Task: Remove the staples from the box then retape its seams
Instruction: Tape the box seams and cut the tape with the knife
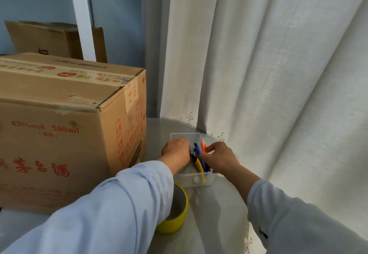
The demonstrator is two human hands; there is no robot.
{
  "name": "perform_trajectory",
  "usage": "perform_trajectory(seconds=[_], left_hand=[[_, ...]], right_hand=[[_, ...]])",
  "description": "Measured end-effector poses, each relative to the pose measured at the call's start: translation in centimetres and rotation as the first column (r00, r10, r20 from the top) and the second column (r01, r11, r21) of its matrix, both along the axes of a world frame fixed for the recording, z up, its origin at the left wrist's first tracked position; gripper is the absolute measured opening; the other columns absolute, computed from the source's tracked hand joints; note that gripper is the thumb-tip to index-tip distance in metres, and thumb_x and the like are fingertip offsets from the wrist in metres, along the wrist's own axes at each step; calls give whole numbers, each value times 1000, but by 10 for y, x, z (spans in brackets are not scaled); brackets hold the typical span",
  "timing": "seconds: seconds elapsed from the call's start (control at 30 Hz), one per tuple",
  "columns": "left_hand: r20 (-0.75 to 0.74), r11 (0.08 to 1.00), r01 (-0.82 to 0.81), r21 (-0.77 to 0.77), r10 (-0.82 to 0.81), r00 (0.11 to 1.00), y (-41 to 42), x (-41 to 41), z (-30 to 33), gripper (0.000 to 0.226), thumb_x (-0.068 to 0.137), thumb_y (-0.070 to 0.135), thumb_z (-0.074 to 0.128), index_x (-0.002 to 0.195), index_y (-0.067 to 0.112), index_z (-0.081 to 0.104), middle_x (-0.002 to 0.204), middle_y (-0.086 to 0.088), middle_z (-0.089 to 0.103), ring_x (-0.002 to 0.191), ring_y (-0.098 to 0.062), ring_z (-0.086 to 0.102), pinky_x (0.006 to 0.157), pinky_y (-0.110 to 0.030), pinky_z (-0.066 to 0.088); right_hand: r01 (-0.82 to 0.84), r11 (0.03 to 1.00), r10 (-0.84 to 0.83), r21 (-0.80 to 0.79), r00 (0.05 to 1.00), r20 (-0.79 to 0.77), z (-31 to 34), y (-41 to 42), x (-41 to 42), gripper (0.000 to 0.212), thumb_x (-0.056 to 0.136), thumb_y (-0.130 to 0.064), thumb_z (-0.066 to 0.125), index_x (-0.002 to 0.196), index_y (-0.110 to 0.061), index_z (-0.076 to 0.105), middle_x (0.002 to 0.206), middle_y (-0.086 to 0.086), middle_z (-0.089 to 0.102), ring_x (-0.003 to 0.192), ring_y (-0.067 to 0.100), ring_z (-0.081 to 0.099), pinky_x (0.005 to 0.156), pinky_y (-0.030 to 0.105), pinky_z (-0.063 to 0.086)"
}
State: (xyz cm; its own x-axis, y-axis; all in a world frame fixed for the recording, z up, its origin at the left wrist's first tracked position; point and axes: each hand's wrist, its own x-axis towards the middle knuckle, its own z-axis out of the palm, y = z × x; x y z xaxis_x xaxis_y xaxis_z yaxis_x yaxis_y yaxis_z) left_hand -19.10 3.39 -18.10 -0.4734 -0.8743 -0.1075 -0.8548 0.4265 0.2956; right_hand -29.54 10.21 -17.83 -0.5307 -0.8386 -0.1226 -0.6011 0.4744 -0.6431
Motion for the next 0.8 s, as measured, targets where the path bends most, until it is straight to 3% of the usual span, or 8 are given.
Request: perform_trajectory(seconds=[0.1, 0.27, 0.47, 0.6, 0.8], left_hand=[[-50, 993, 95, 65, -92, 995, -3, 0, 2, 32, 93, 7, 51, 123, 13, 61, 125, -11, 59, 111, -29, 57, 91, -35, 48], [-213, 991, 135, 27, -126, 969, -2, 16, 13, 43, 90, -4, 48, 118, 24, 65, 137, -5, 51, 119, -24, 53, 95, -37, 49], [-200, 985, 174, 2, -170, 965, 18, 42, 16, 46, 90, -3, 45, 121, 25, 64, 133, -3, 56, 120, -21, 52, 98, -36, 47], [-168, 987, 161, 0, -159, 973, 35, 68, 12, 44, 87, 1, 49, 120, 26, 64, 129, -1, 59, 118, -20, 55, 97, -35, 46], [-185, 993, 115, 35, -107, 977, 61, 107, 0, 34, 91, 12, 53, 122, 23, 61, 129, 1, 59, 116, -17, 55, 95, -27, 44]], right_hand=[[-13, 1000, 13, -6, 1000, 2, -2, 1, 1, 34, 81, -33, 63, 100, -6, 67, 81, 10, 66, 84, 29, 68, 80, 44, 57], [-27, 999, 27, -23, 999, -18, -1, 5, 3, 29, 81, -38, 62, 92, -12, 68, 81, 9, 70, 79, 25, 67, 77, 38, 55], [-48, 999, 47, -22, 998, -40, 1, 19, 14, 29, 83, -37, 60, 91, -11, 70, 68, 5, 68, 78, 23, 66, 77, 36, 53], [-88, 995, 90, 44, 995, -43, -1, 36, 26, 28, 78, -35, 65, 98, -15, 65, 87, 8, 67, 87, 27, 66, 83, 44, 56], [-128, 970, 147, 207, 986, -82, -14, 64, 38, 32, 78, -34, 69, 101, -12, 63, 80, 3, 61, 81, 24, 66, 80, 39, 58]])
